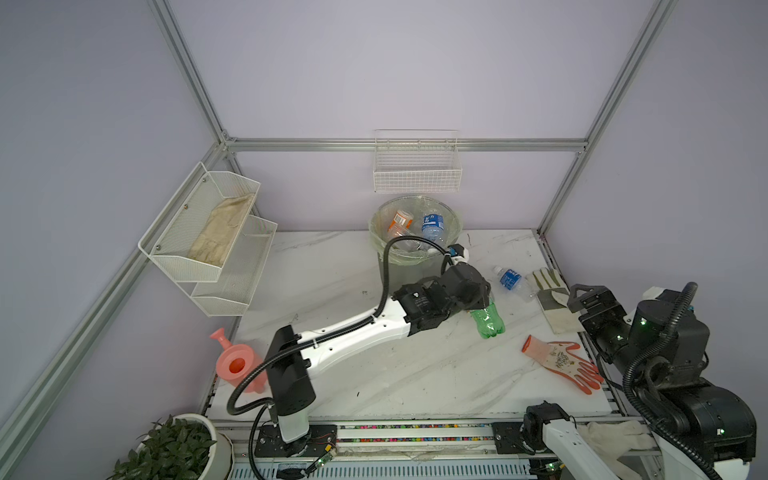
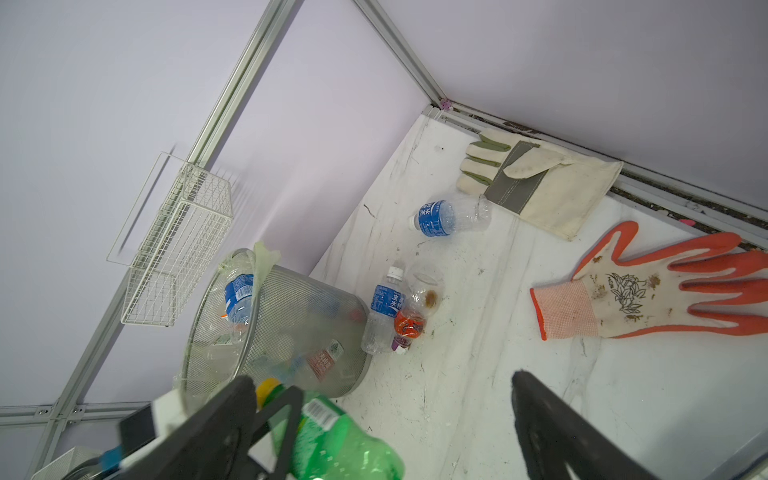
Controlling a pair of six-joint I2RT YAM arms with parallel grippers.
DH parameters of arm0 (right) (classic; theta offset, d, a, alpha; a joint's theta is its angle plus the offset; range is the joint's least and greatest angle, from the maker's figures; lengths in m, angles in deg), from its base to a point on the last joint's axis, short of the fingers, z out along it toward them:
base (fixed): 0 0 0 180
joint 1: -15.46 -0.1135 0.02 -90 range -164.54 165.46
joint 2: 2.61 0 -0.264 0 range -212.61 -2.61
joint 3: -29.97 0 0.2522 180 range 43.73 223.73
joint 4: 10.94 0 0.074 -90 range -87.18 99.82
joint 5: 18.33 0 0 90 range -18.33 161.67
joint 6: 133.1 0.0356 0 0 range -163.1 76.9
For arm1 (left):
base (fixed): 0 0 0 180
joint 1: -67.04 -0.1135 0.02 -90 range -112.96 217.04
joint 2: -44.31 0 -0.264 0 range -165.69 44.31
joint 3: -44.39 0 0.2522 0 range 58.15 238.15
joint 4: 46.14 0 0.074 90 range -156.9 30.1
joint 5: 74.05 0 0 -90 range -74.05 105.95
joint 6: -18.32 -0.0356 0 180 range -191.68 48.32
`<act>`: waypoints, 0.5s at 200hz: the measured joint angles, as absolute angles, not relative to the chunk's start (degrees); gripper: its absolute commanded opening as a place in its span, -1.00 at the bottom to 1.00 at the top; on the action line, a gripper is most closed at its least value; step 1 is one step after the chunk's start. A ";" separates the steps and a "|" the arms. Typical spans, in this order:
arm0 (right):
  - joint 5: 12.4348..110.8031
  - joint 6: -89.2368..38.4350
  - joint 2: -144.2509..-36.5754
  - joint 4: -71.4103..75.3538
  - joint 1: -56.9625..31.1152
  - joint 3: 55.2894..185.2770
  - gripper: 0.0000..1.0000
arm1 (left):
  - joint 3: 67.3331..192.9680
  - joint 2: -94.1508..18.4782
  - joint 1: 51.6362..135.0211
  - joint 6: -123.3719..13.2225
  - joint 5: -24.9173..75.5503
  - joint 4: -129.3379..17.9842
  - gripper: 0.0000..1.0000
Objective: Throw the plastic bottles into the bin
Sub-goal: 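Lift the Sprite bottle with the left gripper up over the wastebasket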
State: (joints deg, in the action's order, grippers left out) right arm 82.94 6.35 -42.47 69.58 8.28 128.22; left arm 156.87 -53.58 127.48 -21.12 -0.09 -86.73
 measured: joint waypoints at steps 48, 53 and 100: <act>78.76 5.41 -37.51 64.47 8.28 119.06 0.95 | 157.72 -41.86 119.68 -35.61 -6.75 -88.23 -0.20; 78.06 5.39 -36.87 64.01 8.28 118.05 0.95 | 158.31 -41.41 119.07 -37.38 -7.26 -88.28 -0.21; 74.70 4.43 -35.30 60.99 8.28 115.15 0.95 | 160.67 -37.84 117.71 -52.92 -8.37 -84.91 -0.30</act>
State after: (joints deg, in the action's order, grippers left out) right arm 74.70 4.43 -35.30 60.99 8.28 115.15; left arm 160.67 -37.84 117.71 -52.92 -8.37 -84.91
